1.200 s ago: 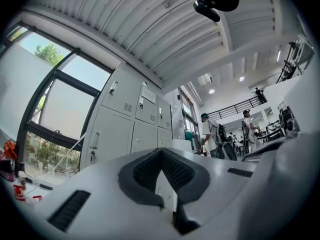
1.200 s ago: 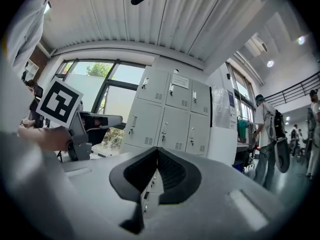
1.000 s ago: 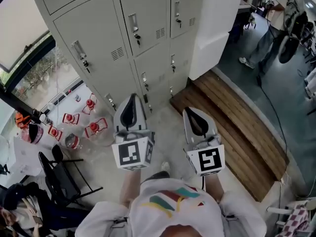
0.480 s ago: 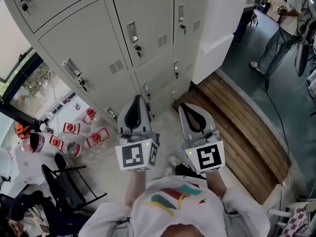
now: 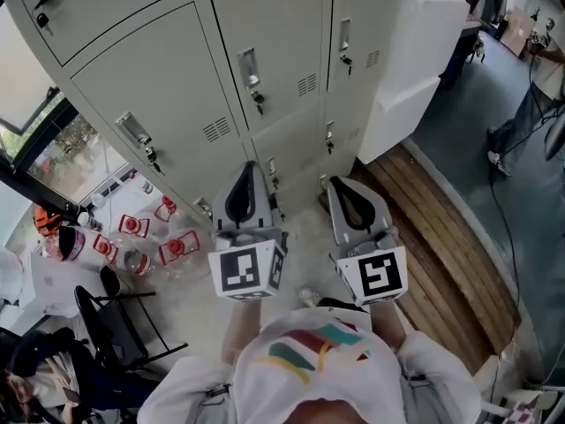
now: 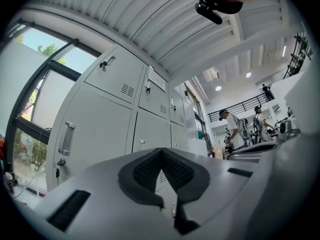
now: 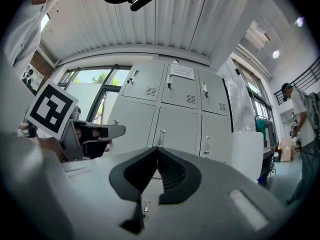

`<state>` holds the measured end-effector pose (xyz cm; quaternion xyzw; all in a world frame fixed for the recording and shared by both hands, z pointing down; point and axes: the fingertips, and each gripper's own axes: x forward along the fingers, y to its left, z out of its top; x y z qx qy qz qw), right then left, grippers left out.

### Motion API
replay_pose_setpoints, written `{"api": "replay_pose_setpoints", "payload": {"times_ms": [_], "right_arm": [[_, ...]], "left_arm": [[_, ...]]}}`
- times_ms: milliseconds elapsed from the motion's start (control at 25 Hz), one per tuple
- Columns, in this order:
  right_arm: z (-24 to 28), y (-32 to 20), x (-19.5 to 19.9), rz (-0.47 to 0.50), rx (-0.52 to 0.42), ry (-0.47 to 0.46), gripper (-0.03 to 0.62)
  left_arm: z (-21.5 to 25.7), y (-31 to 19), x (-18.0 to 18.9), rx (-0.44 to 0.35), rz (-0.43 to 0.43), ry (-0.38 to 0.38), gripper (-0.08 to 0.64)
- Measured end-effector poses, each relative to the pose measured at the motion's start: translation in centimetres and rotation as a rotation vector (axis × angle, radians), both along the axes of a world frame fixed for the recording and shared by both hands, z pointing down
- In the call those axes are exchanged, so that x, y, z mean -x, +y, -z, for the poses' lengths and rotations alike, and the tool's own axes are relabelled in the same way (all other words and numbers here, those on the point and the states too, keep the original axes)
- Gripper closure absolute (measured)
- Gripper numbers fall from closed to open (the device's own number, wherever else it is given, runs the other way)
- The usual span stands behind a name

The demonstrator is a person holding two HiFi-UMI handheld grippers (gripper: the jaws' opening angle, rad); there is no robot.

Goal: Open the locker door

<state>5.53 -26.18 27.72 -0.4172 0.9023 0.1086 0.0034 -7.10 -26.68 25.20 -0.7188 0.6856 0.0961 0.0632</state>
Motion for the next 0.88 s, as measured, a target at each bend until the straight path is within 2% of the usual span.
{"api": "replay_pose_setpoints", "payload": {"times_ms": [240, 600, 880], "right_arm": [[0.7, -1.8, 2.3, 0.09, 0.013, -0.031, 0.588], [1.5, -1.3, 11.7, 0.368, -0.018, -0.046, 0.588], [1.7, 0.6, 17.1, 0.535, -0.007, -0.064, 0.588]], "left_arm": [[1.1, 0.0, 3.1, -0.018, 0.112, -0.006, 0.545], [0.0, 4.8, 11.5, 0.013, 0.395, -0.012, 0.545], [-0.3, 8.6, 15.5, 0.031, 0.563, -0.011, 0.543]]}}
